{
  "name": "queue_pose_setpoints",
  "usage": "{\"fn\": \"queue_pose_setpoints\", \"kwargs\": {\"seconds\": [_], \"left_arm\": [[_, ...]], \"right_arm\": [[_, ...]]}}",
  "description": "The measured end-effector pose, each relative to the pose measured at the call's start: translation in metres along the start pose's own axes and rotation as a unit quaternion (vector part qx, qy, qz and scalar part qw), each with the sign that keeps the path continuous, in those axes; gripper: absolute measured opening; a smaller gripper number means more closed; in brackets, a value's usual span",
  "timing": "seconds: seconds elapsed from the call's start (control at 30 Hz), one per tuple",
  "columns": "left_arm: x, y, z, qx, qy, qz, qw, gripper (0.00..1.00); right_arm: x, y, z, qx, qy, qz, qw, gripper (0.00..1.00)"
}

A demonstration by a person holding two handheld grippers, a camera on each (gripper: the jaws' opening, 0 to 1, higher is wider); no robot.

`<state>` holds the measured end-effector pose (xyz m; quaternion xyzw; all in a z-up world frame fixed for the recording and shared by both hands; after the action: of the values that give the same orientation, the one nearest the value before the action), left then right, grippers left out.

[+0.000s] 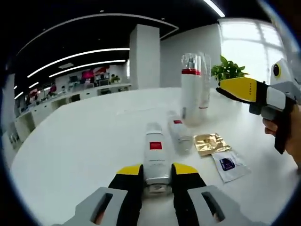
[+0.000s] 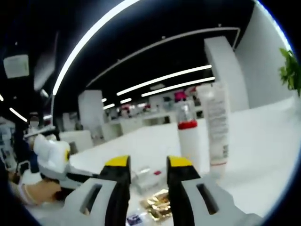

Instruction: Arrange the skincare products in the storage area until every visible bottle or jar stands upright without overlapping.

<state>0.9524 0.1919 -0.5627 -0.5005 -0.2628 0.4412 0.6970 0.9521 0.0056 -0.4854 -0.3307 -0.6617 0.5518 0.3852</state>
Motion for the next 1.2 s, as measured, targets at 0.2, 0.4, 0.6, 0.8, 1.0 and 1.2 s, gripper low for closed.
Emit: {"fn": "queue_pose_setpoints", "kwargs": {"seconds": [0.2,0.4,0.6,0.8,1.0,1.2], "left_arm": [[0.012,-0.01,0.013,-0.012,-0.002,0.035,0.9993,0.22],[0.021,-0.013,0.025,-0.022,0.049,0.155,0.9864,0.21],[0.038,-0.029,0.035,-0.085,0.142,0.31,0.9365,0.21],[0.044,-0.043,0.043,-0.151,0.242,0.405,0.8687,0.21],[0.036,-0.055,0.059,-0.188,0.288,0.39,0.8542,0.21],[0.006,-0.059,0.074,-0.186,0.402,0.393,0.8058,0.22]], "right_arm": [[0.003,0.003,0.002,0.004,-0.004,0.005,1.0,0.28],[0.007,0.006,0.004,0.009,-0.011,0.004,0.9999,0.28],[0.014,0.011,0.005,0.017,-0.028,-0.006,0.9995,0.27],[0.025,0.015,0.0,0.01,-0.08,-0.066,0.9946,0.31],[0.034,0.003,0.004,-0.056,-0.145,-0.167,0.9736,0.31],[0.041,-0.011,0.008,-0.123,-0.201,-0.29,0.9275,0.53]]}}
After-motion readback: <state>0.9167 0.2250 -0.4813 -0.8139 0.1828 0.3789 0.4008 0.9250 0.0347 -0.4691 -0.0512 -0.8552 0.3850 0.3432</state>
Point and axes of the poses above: the point that each gripper's makers call its tool centre point, and the gripper's own axes: z roughly backward along the fingers, x roughly to its left, y roughly out of its underside, the point moved 8 cm from there along z, roughly backward along the fingers, and after that the axes turned 5 degrees about -x, right-handed, at the moved point
